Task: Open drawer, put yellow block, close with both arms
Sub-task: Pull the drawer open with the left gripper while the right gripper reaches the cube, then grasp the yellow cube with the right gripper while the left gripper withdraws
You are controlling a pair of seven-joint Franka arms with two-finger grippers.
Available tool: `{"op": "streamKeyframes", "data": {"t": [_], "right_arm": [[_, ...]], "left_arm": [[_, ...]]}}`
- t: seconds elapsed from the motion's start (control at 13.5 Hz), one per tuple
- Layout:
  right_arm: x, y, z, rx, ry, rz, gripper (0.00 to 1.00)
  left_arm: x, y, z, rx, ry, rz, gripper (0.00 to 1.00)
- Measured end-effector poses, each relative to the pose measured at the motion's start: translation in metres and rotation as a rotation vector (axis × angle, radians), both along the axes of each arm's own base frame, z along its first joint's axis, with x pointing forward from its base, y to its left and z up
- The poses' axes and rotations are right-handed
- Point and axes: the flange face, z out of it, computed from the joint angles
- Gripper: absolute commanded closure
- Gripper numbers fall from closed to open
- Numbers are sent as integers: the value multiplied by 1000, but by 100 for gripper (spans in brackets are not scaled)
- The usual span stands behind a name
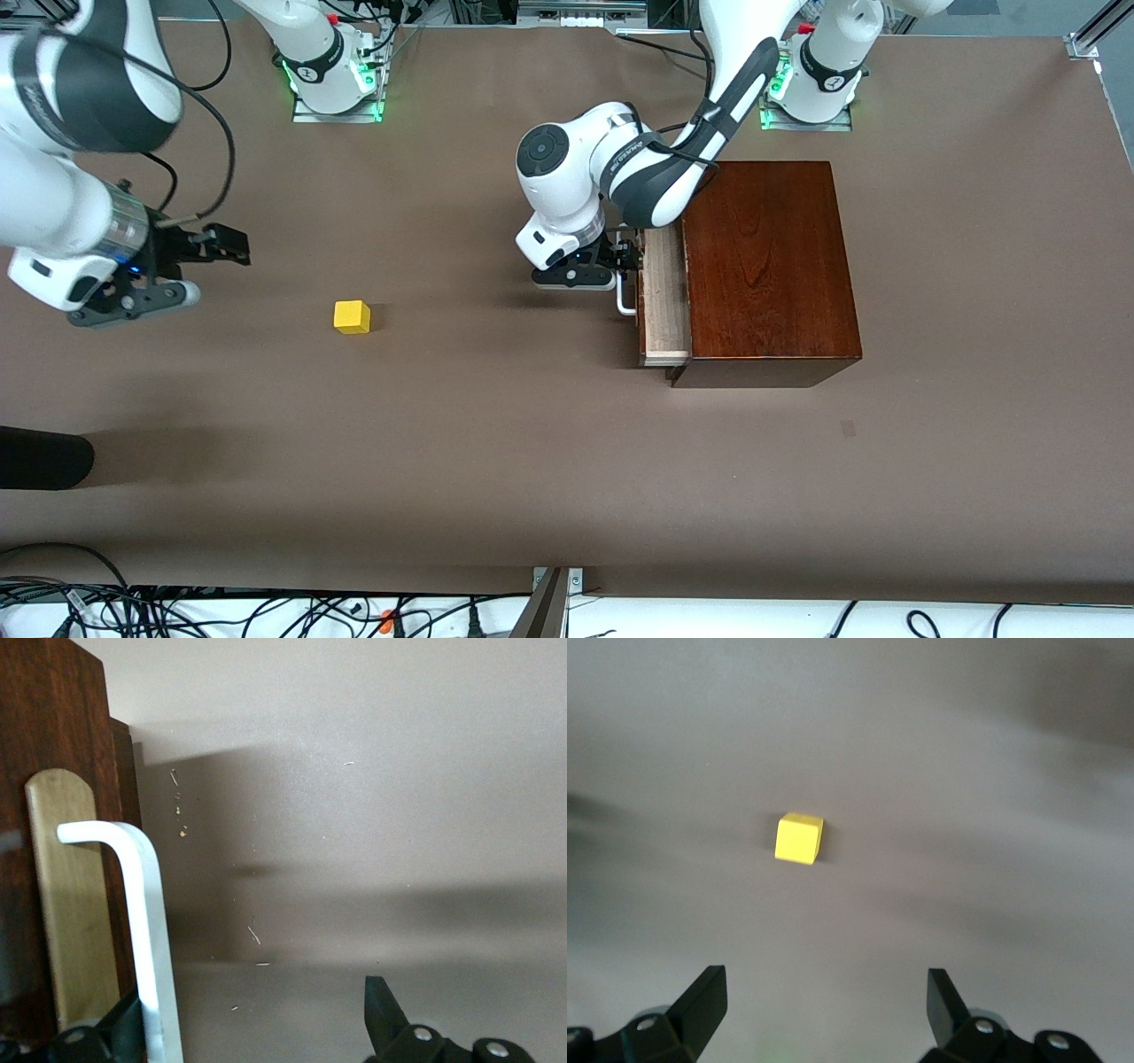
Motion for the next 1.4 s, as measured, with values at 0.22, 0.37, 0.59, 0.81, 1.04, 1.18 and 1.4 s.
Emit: {"op": "streamKeyframes", "data": {"t": [0.22, 0.37, 0.59, 0.81, 1.04, 1.18, 1.4], "right_arm": [[2, 5, -63, 16, -49, -66, 0], [-1, 10, -109, 23, -90, -86, 0], [-10, 23, -160, 25, -113, -148, 0], [-12, 40, -208, 57, -138, -186, 0], [-28, 53, -262, 66, -163, -188, 0], [-36, 52, -276, 62, -152, -188, 0], [-40, 51, -277, 60, -147, -189, 2]], "left_arm": [[1, -8, 5, -31, -1, 7, 0], [2, -19, 10, -65, -8, 7, 0], [6, -22, 15, -77, -18, 8, 0], [11, -22, 28, -86, -30, 15, 0], [10, -18, 70, -89, 2, 53, 0], [11, -2, 110, -80, 19, 79, 0], [41, 58, 162, -89, 76, 56, 0]]}}
